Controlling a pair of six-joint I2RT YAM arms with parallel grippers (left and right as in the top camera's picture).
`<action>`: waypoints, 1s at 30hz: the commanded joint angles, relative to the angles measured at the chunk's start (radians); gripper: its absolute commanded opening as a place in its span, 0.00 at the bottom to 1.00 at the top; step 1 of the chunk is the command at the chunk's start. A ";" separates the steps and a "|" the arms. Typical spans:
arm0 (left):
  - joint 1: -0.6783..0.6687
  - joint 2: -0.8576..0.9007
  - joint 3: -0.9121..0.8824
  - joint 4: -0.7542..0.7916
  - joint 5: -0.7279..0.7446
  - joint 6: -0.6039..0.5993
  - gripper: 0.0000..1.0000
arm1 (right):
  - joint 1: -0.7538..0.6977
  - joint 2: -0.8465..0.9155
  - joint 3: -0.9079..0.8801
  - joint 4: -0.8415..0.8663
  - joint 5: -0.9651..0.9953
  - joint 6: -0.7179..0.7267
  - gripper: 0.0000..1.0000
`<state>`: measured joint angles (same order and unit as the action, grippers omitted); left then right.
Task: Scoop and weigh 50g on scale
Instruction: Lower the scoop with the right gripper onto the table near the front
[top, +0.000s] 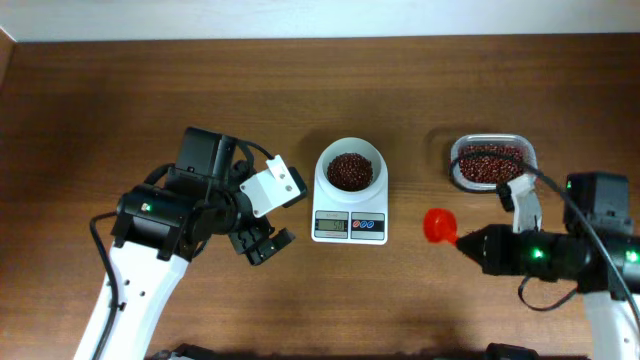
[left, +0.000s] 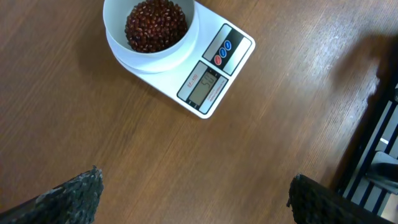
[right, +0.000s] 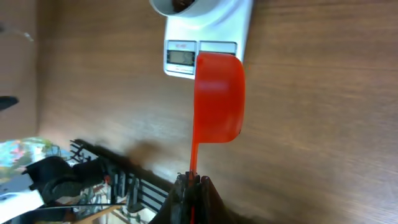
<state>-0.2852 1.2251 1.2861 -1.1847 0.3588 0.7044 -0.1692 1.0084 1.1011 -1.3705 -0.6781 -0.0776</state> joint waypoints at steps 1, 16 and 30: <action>-0.003 0.000 0.005 0.002 0.014 0.016 0.99 | -0.003 -0.123 -0.008 0.006 -0.045 0.008 0.04; -0.003 0.000 0.005 0.002 0.014 0.016 0.99 | -0.003 -0.336 -0.455 0.222 -0.026 0.245 0.04; -0.003 0.000 0.005 0.002 0.014 0.016 0.99 | -0.003 -0.335 -0.529 0.397 -0.017 0.341 0.04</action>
<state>-0.2852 1.2255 1.2861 -1.1847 0.3588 0.7044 -0.1688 0.6773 0.5926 -0.9871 -0.7067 0.2443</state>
